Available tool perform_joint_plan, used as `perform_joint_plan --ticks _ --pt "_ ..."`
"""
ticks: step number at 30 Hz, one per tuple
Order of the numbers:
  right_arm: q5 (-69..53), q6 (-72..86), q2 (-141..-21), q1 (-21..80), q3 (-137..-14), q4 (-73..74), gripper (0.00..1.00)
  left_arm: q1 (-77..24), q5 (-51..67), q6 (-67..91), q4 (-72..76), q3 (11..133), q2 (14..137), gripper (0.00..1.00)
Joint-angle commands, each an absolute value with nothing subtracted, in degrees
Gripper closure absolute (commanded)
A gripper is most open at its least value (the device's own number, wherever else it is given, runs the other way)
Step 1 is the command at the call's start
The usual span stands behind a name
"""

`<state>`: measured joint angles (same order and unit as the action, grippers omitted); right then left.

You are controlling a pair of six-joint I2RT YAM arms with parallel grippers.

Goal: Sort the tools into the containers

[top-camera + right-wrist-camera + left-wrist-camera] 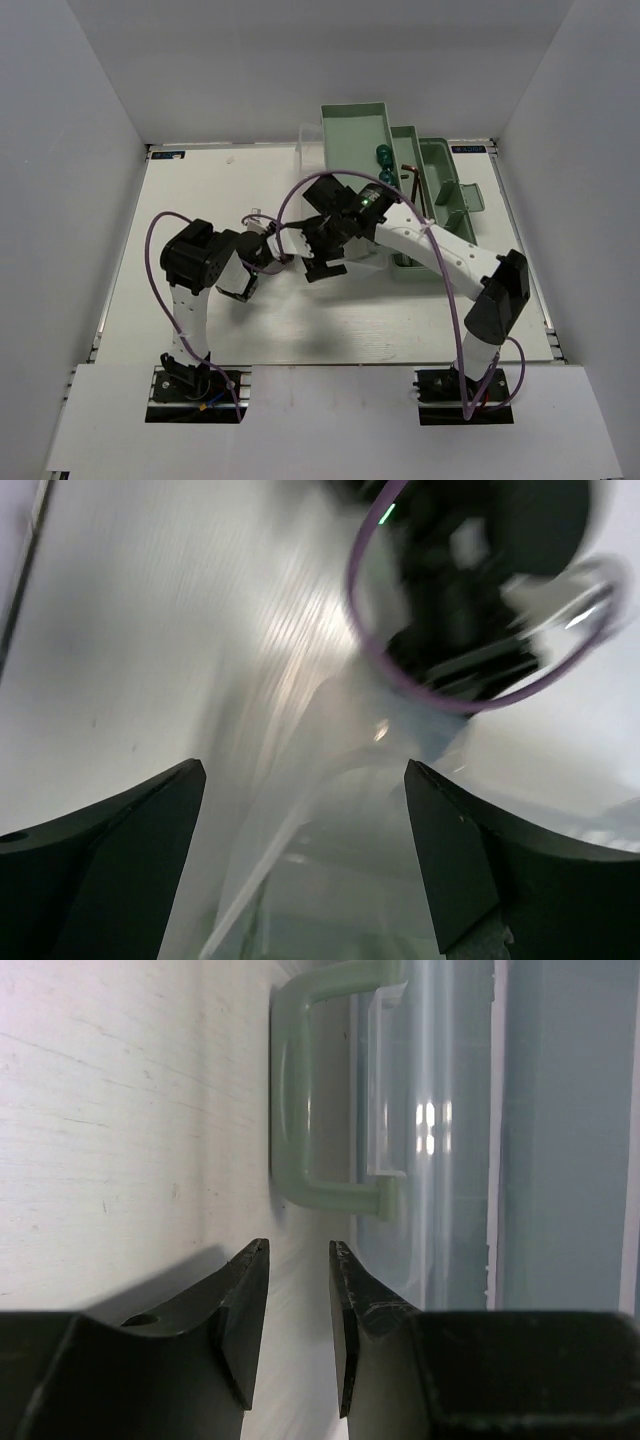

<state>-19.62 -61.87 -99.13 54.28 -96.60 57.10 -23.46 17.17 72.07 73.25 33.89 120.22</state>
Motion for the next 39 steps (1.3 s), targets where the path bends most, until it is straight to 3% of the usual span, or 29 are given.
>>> perform_joint_plan --ticks 1,5,7,8,9,10,11,12,13,17,19,23,25,26,28,32,35,39 --pt "-29.2 -58.0 -95.9 55.1 -104.3 54.8 0.13 -24.5 19.6 72.9 83.1 36.1 119.1 0.59" --pt "-30.9 -50.9 -94.9 54.7 -108.8 53.9 0.19 -24.5 19.6 72.9 83.1 36.7 119.6 0.59" --pt "-26.6 -44.3 -94.0 54.9 -109.1 49.3 0.52 -24.5 19.6 73.4 83.1 36.7 119.6 0.59" --pt "-23.3 -40.9 -93.9 54.9 -108.2 46.7 0.86 -24.5 19.6 73.4 83.1 36.7 119.6 0.59" --pt "-2.0 -37.7 -92.7 55.0 -107.3 38.7 1.00 -25.0 19.6 73.4 83.1 37.2 119.6 0.59" --pt "8.0 -34.1 -92.5 54.8 -104.9 34.1 1.00 -25.0 19.6 73.4 83.1 37.2 119.6 0.59" --pt "17.1 -28.9 -92.5 53.7 -103.3 19.4 1.00 -25.0 19.6 73.4 83.1 37.2 119.6 0.59" --pt "31.5 -29.2 -92.2 51.6 -98.7 14.6 1.00 -25.0 19.6 73.4 82.6 37.2 119.6 0.59" --pt "36.7 -30.3 -92.0 49.6 -98.2 11.7 1.00 -25.0 19.6 73.4 82.6 37.2 119.6 0.59" --pt "37.6 -23.1 -91.6 30.7 -100.6 19.1 1.00 -25.0 19.6 73.4 82.1 37.7 119.6 0.59" --pt "37.5 -23.3 -91.2 26.5 -97.6 19.9 0.99 -25.0 19.6 73.4 81.6 37.7 119.6 0.59" --pt "32.0 -20.1 -91.4 10.2 -92.3 23.9 0.89 -25.0 20.1 73.4 81.6 37.7 119.1 0.59" --pt "25.7 -18.4 -93.0 6.8 -93.2 29.2 0.79 -25.0 20.1 73.4 81.0 38.2 119.1 0.59" --pt "20.9 -17.6 -95.3 2.2 -94.0 31.6 0.69 -25.0 20.1 73.4 80.9 38.2 119.1 0.59" --pt "13.2 -16.7 -99.8 0.6 -97.3 40.2 0.60 -25.0 20.7 73.4 80.9 38.8 119.1 0.59" --pt "6.4 -16.5 -106.6 -6.3 -95.7 38.0 0.60 -24.5 20.7 73.4 79.8 38.8 117.8 0.59" --pt "-4.9 -12.6 -112.9 -9.9 -103.8 43.8 0.60 -24.5 21.2 73.4 78.7 39.8 117.2 0.59" --pt "-8.2 -12.0 -118.8 -11.4 -108.1 45.9 0.60 -24.5 21.8 73.4 77.4 42.0 116.7 0.59"
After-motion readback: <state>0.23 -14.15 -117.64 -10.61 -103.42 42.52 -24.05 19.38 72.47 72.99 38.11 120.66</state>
